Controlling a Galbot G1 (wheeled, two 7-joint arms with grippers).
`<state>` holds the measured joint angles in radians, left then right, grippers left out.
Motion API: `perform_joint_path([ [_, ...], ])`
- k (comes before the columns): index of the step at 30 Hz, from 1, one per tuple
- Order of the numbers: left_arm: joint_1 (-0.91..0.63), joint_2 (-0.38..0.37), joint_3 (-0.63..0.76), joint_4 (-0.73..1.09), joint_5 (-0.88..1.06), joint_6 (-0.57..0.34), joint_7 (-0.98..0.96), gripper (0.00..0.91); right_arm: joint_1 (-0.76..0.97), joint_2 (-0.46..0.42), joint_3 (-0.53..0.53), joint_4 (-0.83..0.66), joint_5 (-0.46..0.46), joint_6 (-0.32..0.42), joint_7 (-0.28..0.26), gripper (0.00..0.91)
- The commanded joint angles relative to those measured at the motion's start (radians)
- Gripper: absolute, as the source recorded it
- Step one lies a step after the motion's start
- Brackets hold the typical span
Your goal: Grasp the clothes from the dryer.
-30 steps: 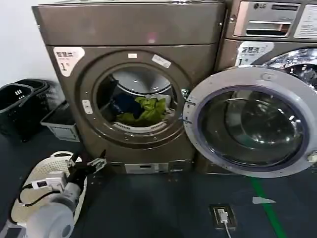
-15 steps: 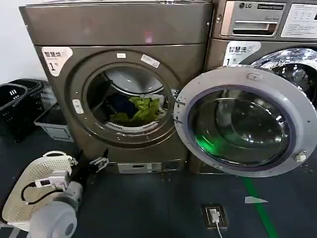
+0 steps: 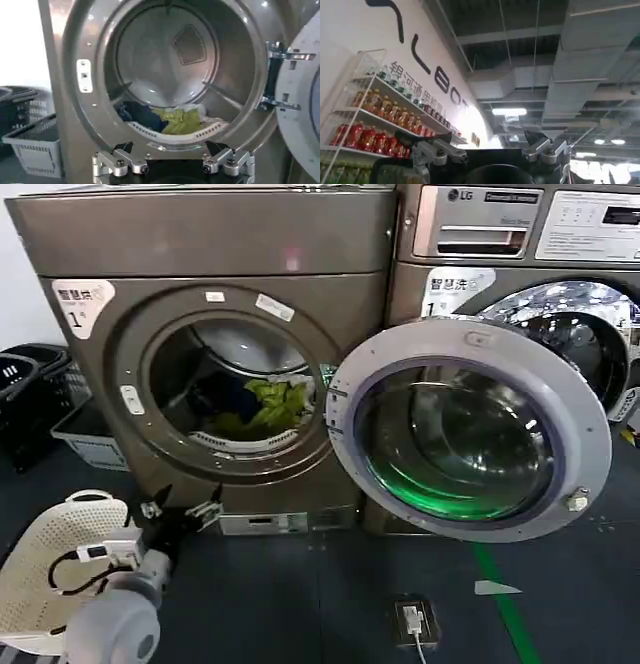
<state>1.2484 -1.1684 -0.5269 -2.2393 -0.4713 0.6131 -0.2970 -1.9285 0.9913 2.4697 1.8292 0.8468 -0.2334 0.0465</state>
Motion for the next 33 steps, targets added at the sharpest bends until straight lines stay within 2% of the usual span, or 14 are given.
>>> perform_joint_path([
  [1, -0.006, 0.002, 0.027, -0.003, 0.026, -0.056, 0.041, 0.907, 0.0, 0.0, 0.001, 0.002, 0.007, 0.017, -0.002, 0.907],
  [13, -0.011, -0.002, 0.045, 0.001, 0.052, -0.075, 0.049, 0.907, -0.007, 0.003, 0.001, 0.001, 0.016, 0.067, -0.014, 0.907],
  [33, -0.026, -0.005, 0.055, 0.017, 0.06, -0.072, 0.049, 0.907, -0.003, 0.006, 0.001, -0.006, 0.024, 0.084, -0.021, 0.907],
])
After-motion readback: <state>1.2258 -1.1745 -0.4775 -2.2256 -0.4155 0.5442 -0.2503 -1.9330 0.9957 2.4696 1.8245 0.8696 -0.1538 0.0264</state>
